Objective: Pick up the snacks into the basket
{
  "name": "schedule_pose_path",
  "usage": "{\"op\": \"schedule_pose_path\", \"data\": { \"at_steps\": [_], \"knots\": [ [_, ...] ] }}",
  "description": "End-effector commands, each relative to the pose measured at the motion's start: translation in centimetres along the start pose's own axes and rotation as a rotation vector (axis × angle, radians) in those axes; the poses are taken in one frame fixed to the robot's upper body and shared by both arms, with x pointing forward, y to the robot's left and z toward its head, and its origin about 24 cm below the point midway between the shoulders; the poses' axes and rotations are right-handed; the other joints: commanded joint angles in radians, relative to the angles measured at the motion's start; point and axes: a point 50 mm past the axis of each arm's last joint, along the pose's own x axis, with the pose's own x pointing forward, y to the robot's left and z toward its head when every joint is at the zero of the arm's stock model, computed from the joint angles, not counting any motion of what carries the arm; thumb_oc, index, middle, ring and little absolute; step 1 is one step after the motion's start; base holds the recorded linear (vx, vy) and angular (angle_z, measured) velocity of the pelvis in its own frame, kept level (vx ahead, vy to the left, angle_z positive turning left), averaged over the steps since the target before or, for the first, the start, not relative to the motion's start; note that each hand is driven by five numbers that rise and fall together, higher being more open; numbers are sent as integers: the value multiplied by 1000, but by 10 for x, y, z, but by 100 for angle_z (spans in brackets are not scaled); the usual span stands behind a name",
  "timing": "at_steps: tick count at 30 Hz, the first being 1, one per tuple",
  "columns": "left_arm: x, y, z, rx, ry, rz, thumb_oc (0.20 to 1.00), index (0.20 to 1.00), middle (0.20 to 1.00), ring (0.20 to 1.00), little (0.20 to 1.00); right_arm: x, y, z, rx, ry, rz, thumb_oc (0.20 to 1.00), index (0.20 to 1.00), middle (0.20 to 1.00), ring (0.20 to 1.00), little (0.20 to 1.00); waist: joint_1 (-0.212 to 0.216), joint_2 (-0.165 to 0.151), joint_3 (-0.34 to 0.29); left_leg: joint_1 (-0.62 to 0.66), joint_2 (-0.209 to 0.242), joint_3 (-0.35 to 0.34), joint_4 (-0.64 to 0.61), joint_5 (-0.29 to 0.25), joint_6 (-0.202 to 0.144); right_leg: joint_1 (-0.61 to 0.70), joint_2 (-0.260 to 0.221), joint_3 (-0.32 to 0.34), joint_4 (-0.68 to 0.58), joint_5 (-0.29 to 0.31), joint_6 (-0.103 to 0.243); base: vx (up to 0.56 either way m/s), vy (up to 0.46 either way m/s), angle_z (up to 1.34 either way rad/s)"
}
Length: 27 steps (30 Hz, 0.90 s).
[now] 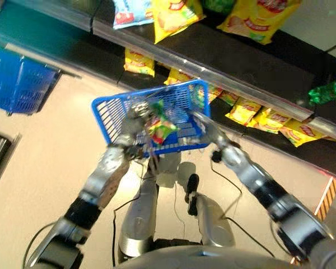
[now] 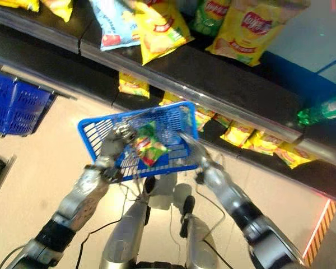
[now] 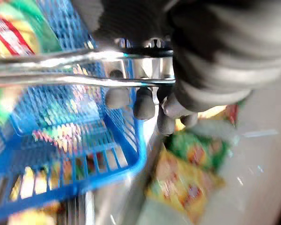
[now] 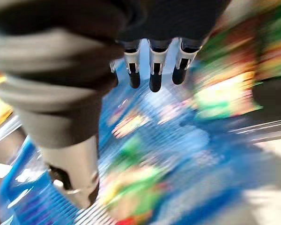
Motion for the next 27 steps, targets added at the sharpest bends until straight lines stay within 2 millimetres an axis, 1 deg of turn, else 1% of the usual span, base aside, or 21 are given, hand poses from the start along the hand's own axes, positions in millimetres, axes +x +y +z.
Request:
{"op": "schedule_pose_path", "data": {
  "at_steps": [1,2,3,6,7,8,10,12,15,16,17,18,19,20,21,22,23,24,25,26,27],
  "knots": [
    [-16,13,15,44,-123,21,200,200,200,200,200,-35,2,-19,25,1,82,1000,1000,1000,1000,1000,-41,-25,-170,31,-11,53,68,-162,9,-12,-33,23,-135,145,69,83,62,-36],
    [-23,22,10,50,-93,54,200,200,200,200,200,-41,-2,-23,53,13,75,1000,1000,1000,1000,1000,-46,-25,-177,38,-7,59,70,-166,12,-12,-29,26,-133,144,70,58,40,-57],
    [-34,38,2,73,-55,136,200,200,200,200,200,-47,-11,-27,113,19,45,1000,1000,1000,1000,1000,-39,-20,-182,59,9,82,79,-184,17,-7,-32,4,-121,138,76,49,35,-54],
    [-49,45,-12,57,2,176,200,200,200,200,200,-56,-14,-35,212,52,-4,1000,1000,1000,1000,1000,-38,-12,-199,104,32,111,70,-191,22,13,-47,-15,-109,139,74,63,-20,-111],
    [-54,48,-19,52,31,203,200,200,200,200,200,-64,-25,-41,296,69,-97,1000,1000,1000,1000,1000,-57,-2,-207,128,41,109,58,-192,19,24,-48,11,-89,127,72,81,-65,-103],
    [-57,49,-20,41,39,208,200,200,200,200,200,-67,-24,-43,332,79,-111,1000,1000,1000,1000,1000,-63,3,-218,138,42,110,46,-187,19,26,-52,21,-89,129,71,79,-70,-30],
    [-60,49,-25,40,61,203,200,200,200,200,200,-70,-30,-49,425,93,-206,1000,1000,1000,1000,1000,-80,24,-239,173,57,126,14,-186,13,35,-72,52,-102,136,78,49,-115,-3],
    [-62,45,-28,34,67,189,200,200,200,200,200,-68,-35,-48,477,80,-265,1000,1000,1000,1000,1000,-91,41,-260,188,81,149,-9,-177,1,26,-104,60,-130,168,85,5,-213,-35],
    [-58,36,-29,3,54,172,200,200,200,200,200,-67,-41,-45,528,64,-338,1000,1000,1000,1000,1000,-108,59,-273,223,120,166,-48,-155,-33,8,-103,92,-142,170,99,8,-289,-43],
    [-58,36,-29,3,54,172,200,200,200,200,200,-68,-41,-45,527,65,-338,1000,1000,1000,1000,1000,-107,59,-273,226,120,167,-51,-154,-33,6,-102,94,-140,169,98,43,-352,-29],
    [-58,33,-32,-14,60,172,200,200,200,200,200,-72,-41,-48,545,76,-359,1000,1000,1000,1000,1000,-115,69,-289,251,153,173,-82,-130,-62,8,-85,90,-114,118,94,32,-238,-16],
    [-58,33,-33,-14,60,172,200,200,200,200,200,-72,-41,-48,545,76,-359,1000,1000,1000,1000,1000,-115,69,-289,251,154,173,-83,-129,-62,8,-85,90,-113,118,94,47,-387,-5],
    [-57,31,-35,-24,64,176,200,200,200,200,200,-73,-39,-50,572,86,-374,1000,1000,1000,1000,1000,-115,77,-295,263,176,174,-95,-115,-73,5,-72,78,-83,89,88,43,-361,-15],
    [-57,28,-36,-39,65,180,200,200,200,200,200,-76,-38,-52,606,96,-392,1000,1000,1000,1000,1000,-123,87,-300,280,214,173,-109,-97,-92,3,-50,61,-33,49,76,75,-542,-18],
    [-58,26,-38,-50,71,181,200,200,200,200,200,-80,-36,-55,624,112,-402,1000,1000,1000,1000,1000,-131,95,-303,280,243,165,-104,-85,-96,5,-26,61,3,20,61,140,-792,-13],
    [-60,23,-42,-79,78,193,200,200,200,200,200,-84,-31,-59,680,126,-425,1000,1000,1000,1000,1000,-138,103,-295,281,293,138,-48,-54,-96,31,25,55,31,-21,31,127,-755,5],
    [-59,19,-45,-95,86,185,200,200,200,200,200,-84,-29,-60,679,137,-417,1000,1000,1000,1000,1000,-141,107,-288,272,293,132,-9,-30,-87,47,37,44,30,-22,18,90,-696,13],
    [-58,16,-46,-104,94,172,200,200,200,200,200,-84,-31,-60,660,141,-414,1000,1000,1000,1000,1000,-141,104,-287,255,282,138,34,-19,-75,58,41,40,16,-15,5,7,-414,14],
    [-57,14,-47,-110,94,163,200,200,200,200,200,-82,-33,-59,659,137,-419,1000,1000,1000,1000,1000,-139,101,-280,243,256,125,82,-29,-69,78,42,35,-2,-12,-2,-8,-243,7],
    [-57,14,-47,-110,94,164,200,200,200,200,200,-82,-33,-59,660,137,-419,1000,1000,1000,1000,1000,-139,101,-281,242,256,124,82,-29,-69,78,42,35,-2,-11,-2,-1,-242,-2],
    [-58,12,-48,-111,94,153,200,200,200,200,200,-80,-34,-58,681,130,-425,1000,1000,1000,1000,1000,-130,100,-276,229,185,92,117,-55,-62,94,47,39,-19,-4,-8,72,-289,-12]
  ]
}}
